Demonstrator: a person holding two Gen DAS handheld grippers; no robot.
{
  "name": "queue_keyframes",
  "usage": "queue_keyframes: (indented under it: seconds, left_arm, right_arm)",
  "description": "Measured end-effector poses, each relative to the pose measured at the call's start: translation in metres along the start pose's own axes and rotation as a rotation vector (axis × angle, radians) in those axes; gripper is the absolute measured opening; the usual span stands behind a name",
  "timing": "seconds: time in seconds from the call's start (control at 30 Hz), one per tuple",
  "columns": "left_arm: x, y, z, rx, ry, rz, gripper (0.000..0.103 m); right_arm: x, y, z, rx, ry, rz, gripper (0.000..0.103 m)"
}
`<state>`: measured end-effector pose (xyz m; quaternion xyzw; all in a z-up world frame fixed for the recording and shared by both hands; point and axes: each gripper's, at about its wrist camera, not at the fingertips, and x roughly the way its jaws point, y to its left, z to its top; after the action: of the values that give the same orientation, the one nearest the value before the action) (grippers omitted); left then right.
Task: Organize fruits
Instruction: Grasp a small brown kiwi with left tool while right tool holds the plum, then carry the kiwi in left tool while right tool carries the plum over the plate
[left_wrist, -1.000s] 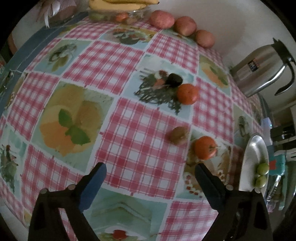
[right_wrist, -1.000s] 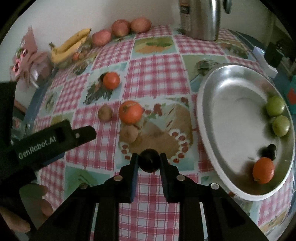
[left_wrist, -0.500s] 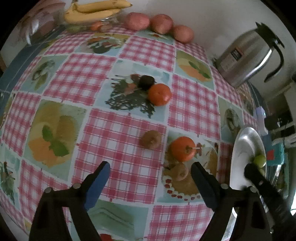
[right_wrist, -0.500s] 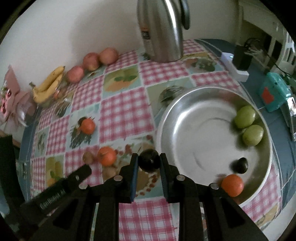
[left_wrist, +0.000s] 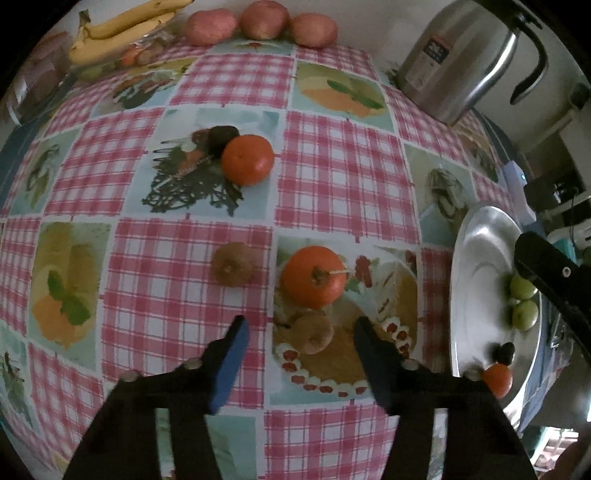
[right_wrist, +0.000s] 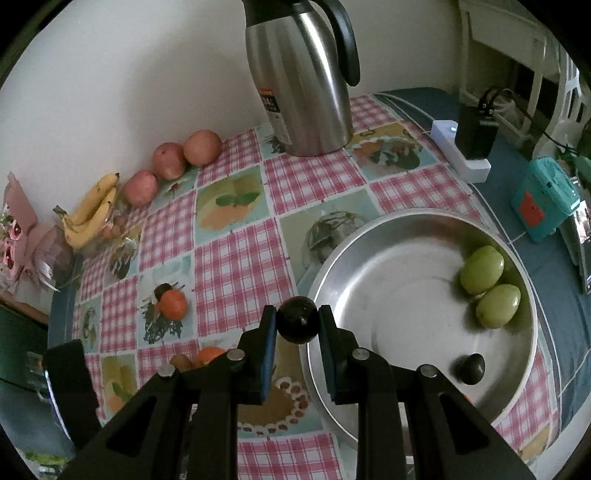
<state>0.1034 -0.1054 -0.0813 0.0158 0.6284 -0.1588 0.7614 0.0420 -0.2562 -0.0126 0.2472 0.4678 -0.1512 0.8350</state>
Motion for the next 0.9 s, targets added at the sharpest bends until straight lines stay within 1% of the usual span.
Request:
queue_keyframes:
  seconds: [0.03,0.07,0.13,0.17,0.23,0.37,0.4,0.43,0.6,0.63,0.7,0.8,0.83,0.87,0.9]
  left_arm:
    - [0.000,-0.002,-0.001,0.007,0.001,0.002,0.051]
    - [0.001,-0.003,-0.002,0.015,0.001,0.007,0.049]
    - [0.003,-0.007,-0.001,0.020,0.002,0.016,0.035]
    - [0.004,-0.008,-0.001,0.018,0.003,0.015,0.033]
    - [0.003,-0.008,-0.002,0.016,-0.001,0.009,0.025]
    - [-0.002,-0.006,-0.004,0.016,-0.010,0.008,0.023]
    - [-0.004,-0.005,-0.005,0.016,-0.011,0.006,0.021]
    - [-0.005,-0.006,-0.005,0.016,-0.014,0.004,0.016]
    - [-0.007,-0.006,-0.006,0.015,-0.024,0.013,0.017]
    - [-0.007,-0.006,-0.006,0.014,-0.026,0.014,0.019]
    - [-0.006,-0.006,-0.005,0.020,-0.028,0.016,0.020]
    - [0.000,-0.009,-0.006,0.036,-0.010,0.015,0.028]
    - [0.002,-0.010,-0.006,0.041,-0.006,0.018,0.029]
    - [0.005,-0.011,-0.006,0.048,0.001,0.031,0.029]
    - [0.010,-0.010,-0.006,0.053,0.011,0.063,0.029]
  right_arm:
    - [0.000,0.000,0.000,0.000,0.001,0.001,0.023]
    - [-0.001,-0.001,0.000,-0.001,0.000,0.004,0.023]
    - [-0.003,-0.002,-0.002,0.001,-0.001,0.013,0.023]
    - [-0.004,-0.003,-0.002,0.005,-0.002,0.019,0.023]
    - [-0.006,-0.005,-0.003,0.017,-0.007,0.029,0.023]
    - [-0.010,-0.009,-0.004,0.025,-0.015,0.040,0.023]
    - [-0.010,-0.010,-0.004,0.029,-0.016,0.044,0.023]
    - [-0.010,-0.012,-0.005,0.033,-0.015,0.047,0.023]
    - [-0.008,-0.018,-0.005,0.049,-0.003,0.060,0.023]
    - [-0.008,-0.019,-0.006,0.051,0.000,0.062,0.023]
    - [-0.008,-0.020,-0.006,0.055,0.000,0.064,0.023]
    - [-0.009,-0.022,-0.007,0.060,-0.001,0.070,0.023]
    - [-0.009,-0.022,-0.007,0.061,-0.001,0.070,0.023]
    - [-0.009,-0.022,-0.007,0.061,-0.001,0.070,0.023]
    - [-0.009,-0.022,-0.007,0.061,0.000,0.069,0.023]
